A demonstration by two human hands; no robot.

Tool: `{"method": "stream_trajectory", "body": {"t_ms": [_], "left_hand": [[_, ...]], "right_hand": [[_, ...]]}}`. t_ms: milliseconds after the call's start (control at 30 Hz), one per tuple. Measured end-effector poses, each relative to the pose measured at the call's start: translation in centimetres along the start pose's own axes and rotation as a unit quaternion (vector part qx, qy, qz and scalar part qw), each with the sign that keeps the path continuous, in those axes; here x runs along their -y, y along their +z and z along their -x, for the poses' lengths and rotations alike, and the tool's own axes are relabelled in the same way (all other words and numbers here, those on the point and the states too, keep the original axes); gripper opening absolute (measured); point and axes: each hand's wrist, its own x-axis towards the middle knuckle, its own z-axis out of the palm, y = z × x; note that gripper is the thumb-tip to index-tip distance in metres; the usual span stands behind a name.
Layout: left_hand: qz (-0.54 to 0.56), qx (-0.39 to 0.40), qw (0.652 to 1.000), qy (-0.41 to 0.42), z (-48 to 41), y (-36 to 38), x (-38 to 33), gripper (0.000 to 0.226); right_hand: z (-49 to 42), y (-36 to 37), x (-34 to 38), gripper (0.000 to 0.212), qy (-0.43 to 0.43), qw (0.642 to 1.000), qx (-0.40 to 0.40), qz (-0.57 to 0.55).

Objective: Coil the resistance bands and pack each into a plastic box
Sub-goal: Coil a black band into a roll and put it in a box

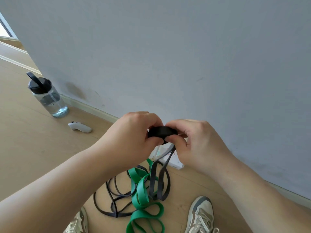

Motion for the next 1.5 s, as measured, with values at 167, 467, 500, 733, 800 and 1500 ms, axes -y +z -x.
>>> {"method": "stream_trajectory", "body": {"t_ms": [167, 467, 500, 733, 800, 1500], "left_hand": [[0.173, -0.007, 0.98, -0.099, -0.2, -1.1, -0.2, 0.013], [0.464, 0.052, 0.871, -0.15, 0.2, -0.6, 0.2, 0.023], [0.451, 0.053, 0.877, -0.154, 0.3, -0.5, 0.1, 0.021], [0.077, 0.053, 0.993, -0.068, 0.5, -0.7, -0.7, 0.026], [0.06, 0.057, 0.996, -0.044, 0.4, -0.6, -0.7, 0.021], [0.405, 0.051, 0.9, -0.153, 0.2, -0.7, 0.2, 0.014]], "right_hand": [[-0.4, -1.2, -0.7, 0.027, 0.126, 0.954, 0.023, -0.27], [-0.3, -1.3, -0.1, 0.026, 0.164, 0.864, 0.018, -0.476], [-0.2, -1.3, -0.2, 0.021, 0.162, 0.877, 0.021, -0.452], [0.2, -0.3, 0.0, 0.012, 0.046, 0.998, 0.034, -0.023], [0.2, 0.2, 0.2, 0.014, 0.002, 0.998, 0.038, 0.041], [-0.5, -1.5, -1.0, 0.037, 0.171, 0.877, 0.016, -0.448]]}}
